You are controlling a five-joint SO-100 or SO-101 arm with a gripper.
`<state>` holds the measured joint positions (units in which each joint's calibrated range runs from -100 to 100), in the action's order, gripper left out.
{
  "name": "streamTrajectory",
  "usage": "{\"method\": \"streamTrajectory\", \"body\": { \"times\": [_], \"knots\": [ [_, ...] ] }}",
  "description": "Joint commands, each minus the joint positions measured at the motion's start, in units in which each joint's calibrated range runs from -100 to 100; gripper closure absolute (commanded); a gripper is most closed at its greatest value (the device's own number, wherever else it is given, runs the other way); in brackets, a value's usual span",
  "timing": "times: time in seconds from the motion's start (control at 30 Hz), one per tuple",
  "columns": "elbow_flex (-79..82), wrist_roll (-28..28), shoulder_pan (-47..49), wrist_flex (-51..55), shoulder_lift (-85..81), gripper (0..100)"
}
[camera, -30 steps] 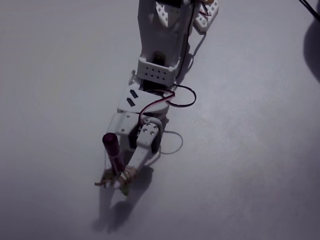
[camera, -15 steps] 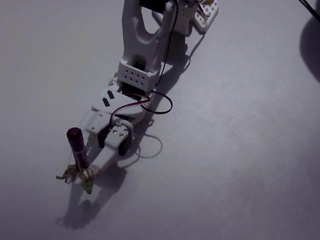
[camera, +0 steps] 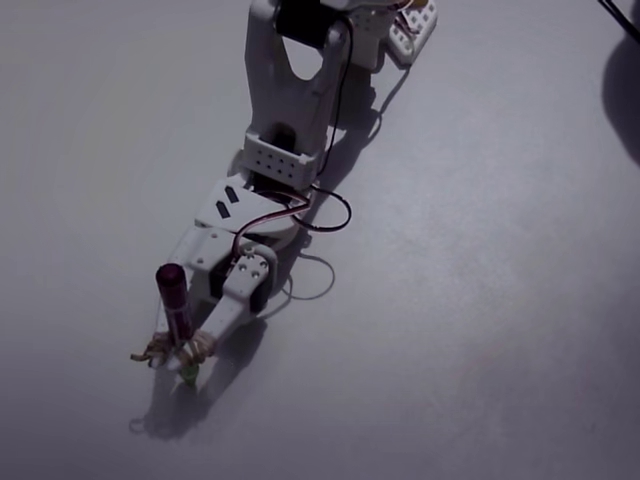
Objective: Draw the capital letter X with the green marker.
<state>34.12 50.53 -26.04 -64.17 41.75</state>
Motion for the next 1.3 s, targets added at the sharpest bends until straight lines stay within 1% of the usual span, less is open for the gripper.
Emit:
{"method": "streamTrajectory", "body": {
  "times": [0.0, 0.33, 0.5, 0.6, 0.77, 0.83, 1.07, 1.27],
  "knots": [
    [1.6, -0.4, 0.7, -0.9, -1.1, 99],
    [16.4, -0.9, 4.4, -4.7, -9.7, 99],
    [20.1, -1.1, 5.5, -7.1, -11.2, 99],
    [16.7, -0.3, 5.6, -6.4, -11.7, 99],
    [9.9, -1.0, 7.0, 0.8, -15.5, 99],
    [7.9, -1.0, 7.9, 2.0, -16.0, 99],
    [2.5, -1.8, 9.3, 2.3, -9.9, 99],
    [1.0, -1.1, 8.1, 1.0, -5.1, 99]
  ]
}}
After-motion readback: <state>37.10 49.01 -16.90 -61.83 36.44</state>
